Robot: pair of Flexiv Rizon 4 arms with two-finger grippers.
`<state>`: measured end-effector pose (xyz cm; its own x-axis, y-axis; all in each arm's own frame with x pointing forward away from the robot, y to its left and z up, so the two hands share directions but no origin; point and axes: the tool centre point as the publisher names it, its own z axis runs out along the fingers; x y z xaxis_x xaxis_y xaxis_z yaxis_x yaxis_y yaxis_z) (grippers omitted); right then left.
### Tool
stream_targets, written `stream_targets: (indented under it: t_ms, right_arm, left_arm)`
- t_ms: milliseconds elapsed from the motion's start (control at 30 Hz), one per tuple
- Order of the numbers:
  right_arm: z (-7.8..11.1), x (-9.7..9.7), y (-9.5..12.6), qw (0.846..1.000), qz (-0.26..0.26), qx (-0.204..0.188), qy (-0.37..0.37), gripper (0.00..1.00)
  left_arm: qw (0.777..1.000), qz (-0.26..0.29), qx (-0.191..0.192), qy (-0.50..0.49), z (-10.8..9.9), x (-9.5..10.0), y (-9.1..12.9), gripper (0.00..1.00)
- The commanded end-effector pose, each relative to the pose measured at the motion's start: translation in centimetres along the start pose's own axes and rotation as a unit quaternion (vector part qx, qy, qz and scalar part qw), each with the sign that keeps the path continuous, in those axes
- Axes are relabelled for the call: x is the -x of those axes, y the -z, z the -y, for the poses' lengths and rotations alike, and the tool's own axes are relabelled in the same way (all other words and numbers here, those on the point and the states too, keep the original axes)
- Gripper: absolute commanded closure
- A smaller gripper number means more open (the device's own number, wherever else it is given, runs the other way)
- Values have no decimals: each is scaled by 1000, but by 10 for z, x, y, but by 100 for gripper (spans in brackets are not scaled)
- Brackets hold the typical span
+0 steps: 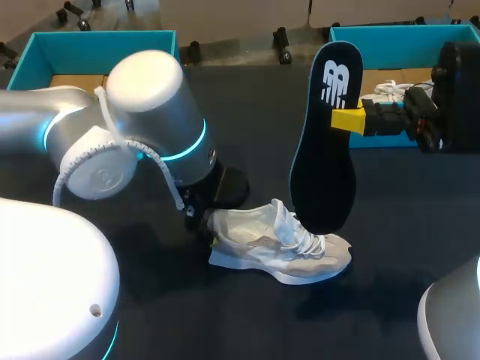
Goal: Take the shoe out of the shoebox, open the shoe tongue, remove and reinsert the insole, then place the shoe into the shoebox
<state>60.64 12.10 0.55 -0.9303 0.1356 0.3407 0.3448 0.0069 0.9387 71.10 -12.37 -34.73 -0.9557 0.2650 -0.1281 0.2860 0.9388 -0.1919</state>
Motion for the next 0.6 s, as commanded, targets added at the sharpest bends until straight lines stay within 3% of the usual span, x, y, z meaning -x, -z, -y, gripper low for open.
stream_targets:
  t_ms: [33,200,600]
  right_arm:
    - [4,-5,3,1000,5,3,0,100]
    - [4,-5,3,1000,5,3,0,100]
    - [4,-5,3,1000,5,3,0,100]
  left_arm:
    - [1000,-2,-19,-13,-1,-1,29,0]
    - [1000,8,-13,-14,18,8,32,0]
    - [1000,1,9,-5,63,32,3,0]
